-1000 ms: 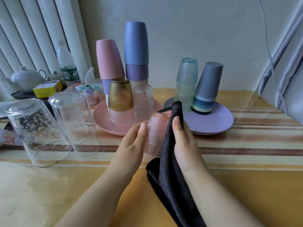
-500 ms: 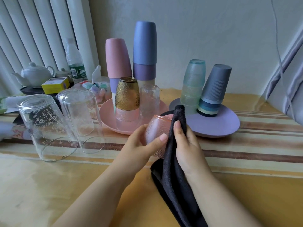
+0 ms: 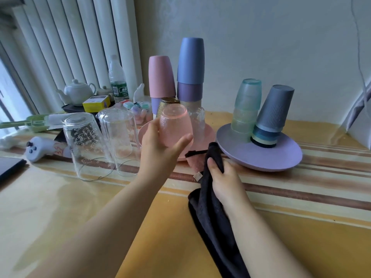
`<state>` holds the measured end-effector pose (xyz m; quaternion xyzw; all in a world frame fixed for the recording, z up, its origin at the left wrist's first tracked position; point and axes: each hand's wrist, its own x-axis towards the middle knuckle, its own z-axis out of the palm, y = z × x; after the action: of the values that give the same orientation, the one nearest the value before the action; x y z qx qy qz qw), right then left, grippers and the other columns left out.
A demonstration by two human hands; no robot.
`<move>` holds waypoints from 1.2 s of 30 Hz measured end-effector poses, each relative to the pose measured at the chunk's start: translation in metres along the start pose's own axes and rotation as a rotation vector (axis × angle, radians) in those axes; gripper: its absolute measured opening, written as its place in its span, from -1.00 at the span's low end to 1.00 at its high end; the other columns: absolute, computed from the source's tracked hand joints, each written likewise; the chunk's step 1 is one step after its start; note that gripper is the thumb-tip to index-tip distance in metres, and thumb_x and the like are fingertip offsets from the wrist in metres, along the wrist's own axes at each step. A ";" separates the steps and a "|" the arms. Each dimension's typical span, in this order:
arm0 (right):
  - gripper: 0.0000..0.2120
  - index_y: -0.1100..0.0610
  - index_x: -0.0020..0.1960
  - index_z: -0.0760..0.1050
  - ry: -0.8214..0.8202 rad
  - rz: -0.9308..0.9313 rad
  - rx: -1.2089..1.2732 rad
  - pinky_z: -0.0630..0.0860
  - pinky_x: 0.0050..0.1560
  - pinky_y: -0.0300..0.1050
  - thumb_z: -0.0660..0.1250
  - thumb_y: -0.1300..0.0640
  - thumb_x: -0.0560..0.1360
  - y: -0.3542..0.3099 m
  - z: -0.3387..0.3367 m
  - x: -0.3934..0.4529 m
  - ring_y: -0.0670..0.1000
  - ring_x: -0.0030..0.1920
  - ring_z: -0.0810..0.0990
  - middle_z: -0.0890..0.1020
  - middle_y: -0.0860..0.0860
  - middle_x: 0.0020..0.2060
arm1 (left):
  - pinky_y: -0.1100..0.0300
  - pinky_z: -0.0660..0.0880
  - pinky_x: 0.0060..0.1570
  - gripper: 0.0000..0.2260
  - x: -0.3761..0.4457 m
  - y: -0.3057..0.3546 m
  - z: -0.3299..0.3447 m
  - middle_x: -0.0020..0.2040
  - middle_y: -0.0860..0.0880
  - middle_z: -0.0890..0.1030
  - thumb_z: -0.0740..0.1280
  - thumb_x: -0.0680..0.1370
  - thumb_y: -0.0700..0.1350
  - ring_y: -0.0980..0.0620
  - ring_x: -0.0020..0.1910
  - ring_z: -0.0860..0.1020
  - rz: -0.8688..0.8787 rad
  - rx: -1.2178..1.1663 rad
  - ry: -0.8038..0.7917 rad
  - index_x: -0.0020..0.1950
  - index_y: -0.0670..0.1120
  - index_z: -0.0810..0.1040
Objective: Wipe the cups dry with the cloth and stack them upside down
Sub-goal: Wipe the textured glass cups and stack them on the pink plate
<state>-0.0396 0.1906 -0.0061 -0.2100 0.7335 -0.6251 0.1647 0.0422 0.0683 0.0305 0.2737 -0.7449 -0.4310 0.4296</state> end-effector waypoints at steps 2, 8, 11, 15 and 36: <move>-0.86 0.01 -0.02 0.45 0.005 0.003 0.012 0.41 -0.26 -0.23 0.18 -0.03 0.58 -0.001 -0.001 -0.001 -0.14 -0.17 0.54 0.59 -0.08 -0.17 | -0.09 0.46 0.25 -0.25 0.017 0.014 -0.002 0.25 -0.08 0.52 0.48 0.32 0.25 -0.07 0.23 0.50 0.018 0.039 0.036 0.37 -0.10 0.39; -0.80 0.06 0.01 0.48 0.002 0.001 -0.014 0.42 -0.23 -0.20 0.18 -0.04 0.57 -0.002 -0.002 0.001 -0.02 -0.12 0.57 0.61 -0.03 -0.16 | 0.09 0.42 0.16 -0.41 0.075 0.051 -0.004 0.19 -0.08 0.47 0.50 0.38 0.14 -0.05 0.16 0.47 0.070 0.169 0.064 0.28 -0.15 0.46; -0.82 0.04 0.02 0.49 -0.006 -0.014 -0.001 0.42 -0.22 -0.23 0.18 -0.03 0.58 -0.001 -0.002 0.001 -0.02 -0.11 0.58 0.62 -0.04 -0.16 | -0.08 0.47 0.17 -0.31 0.096 0.055 -0.003 0.10 -0.12 0.56 0.41 0.23 0.31 -0.13 0.13 0.52 0.065 0.167 0.091 0.17 -0.14 0.52; -0.81 0.05 0.05 0.49 -0.008 -0.004 -0.003 0.40 -0.24 -0.24 0.18 -0.03 0.57 -0.001 -0.001 0.002 -0.08 -0.13 0.57 0.61 -0.07 -0.15 | -0.12 0.52 0.11 -0.34 0.111 0.044 0.001 0.06 -0.14 0.59 0.40 0.18 0.29 -0.15 0.04 0.57 -0.041 0.179 0.054 0.08 -0.14 0.52; -0.84 0.10 0.05 0.46 0.372 -0.099 0.096 0.32 -0.11 -0.20 0.18 0.05 0.58 -0.004 -0.033 0.016 0.05 -0.02 0.53 0.58 -0.04 -0.13 | 0.14 0.41 0.00 -0.72 0.040 0.015 0.052 0.01 -0.05 0.44 0.37 0.47 -0.29 -0.02 -0.07 0.44 0.460 0.268 -0.086 0.17 -0.26 0.46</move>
<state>-0.0698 0.2102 0.0038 -0.1185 0.7094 -0.6947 0.0053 -0.0235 0.0653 0.0460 0.1329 -0.8555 -0.2308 0.4441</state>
